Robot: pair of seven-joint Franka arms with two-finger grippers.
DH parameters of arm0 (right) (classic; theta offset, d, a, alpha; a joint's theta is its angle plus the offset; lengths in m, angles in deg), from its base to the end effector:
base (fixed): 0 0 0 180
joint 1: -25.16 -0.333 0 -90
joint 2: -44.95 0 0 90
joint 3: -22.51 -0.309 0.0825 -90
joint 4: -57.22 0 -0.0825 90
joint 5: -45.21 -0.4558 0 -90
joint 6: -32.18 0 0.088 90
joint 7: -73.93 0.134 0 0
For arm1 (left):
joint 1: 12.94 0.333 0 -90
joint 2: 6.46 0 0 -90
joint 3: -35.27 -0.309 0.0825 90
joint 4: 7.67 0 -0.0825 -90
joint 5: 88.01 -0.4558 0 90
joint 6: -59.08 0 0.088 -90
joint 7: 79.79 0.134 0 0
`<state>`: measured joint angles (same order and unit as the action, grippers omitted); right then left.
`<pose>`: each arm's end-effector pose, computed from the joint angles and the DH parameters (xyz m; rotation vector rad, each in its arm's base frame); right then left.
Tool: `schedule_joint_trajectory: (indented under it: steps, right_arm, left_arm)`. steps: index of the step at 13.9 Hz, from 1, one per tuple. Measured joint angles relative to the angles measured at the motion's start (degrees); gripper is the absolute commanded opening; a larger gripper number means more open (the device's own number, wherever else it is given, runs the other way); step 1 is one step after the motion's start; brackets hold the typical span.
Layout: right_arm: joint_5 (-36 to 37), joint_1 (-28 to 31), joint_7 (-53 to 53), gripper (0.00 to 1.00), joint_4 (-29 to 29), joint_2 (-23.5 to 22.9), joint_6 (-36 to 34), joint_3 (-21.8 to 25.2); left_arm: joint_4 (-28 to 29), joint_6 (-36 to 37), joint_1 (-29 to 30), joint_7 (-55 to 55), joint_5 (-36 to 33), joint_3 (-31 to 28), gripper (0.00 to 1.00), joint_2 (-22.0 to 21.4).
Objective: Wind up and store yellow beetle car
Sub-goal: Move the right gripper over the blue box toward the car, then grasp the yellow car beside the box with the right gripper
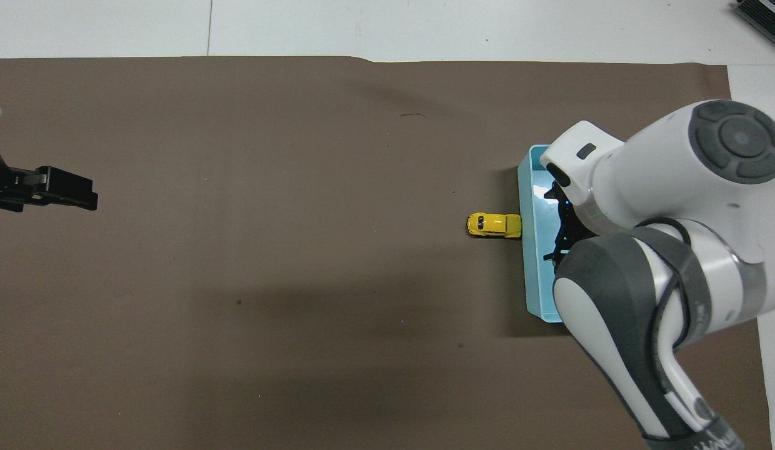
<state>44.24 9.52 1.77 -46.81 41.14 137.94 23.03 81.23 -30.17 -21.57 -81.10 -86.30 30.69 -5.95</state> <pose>0.6223 0.1701 0.4376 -2.2561 -2.1410 0.0380 0.6259 -0.0485 0.5943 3.1117 -0.0750 -0.0064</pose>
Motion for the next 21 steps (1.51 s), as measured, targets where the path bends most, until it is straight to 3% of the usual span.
schedule_joint_trajectory:
  steps: [7,17,19,21]
  right_arm:
    - [0.0,-0.03,-3.02,1.0,-7.42,-1.9,10.46,0.02]
    - [0.0,-1.26,-3.1,0.99,-11.6,-11.83,27.46,0.14]
    - [0.0,-1.26,-3.1,0.8,-11.55,-12.36,27.84,0.16]
    - [0.09,-1.26,-3.11,0.38,-11.46,-12.36,27.84,0.16]
  left_arm:
    - [0.0,0.03,0.0,0.0,0.0,0.0,1.0,0.0]
    - [0.0,0.05,0.0,0.0,0.0,0.0,1.0,0.0]
    - [0.0,0.05,0.0,0.0,0.0,0.0,1.0,0.0]
    - [0.0,0.05,0.0,0.0,0.0,0.0,1.0,0.0]
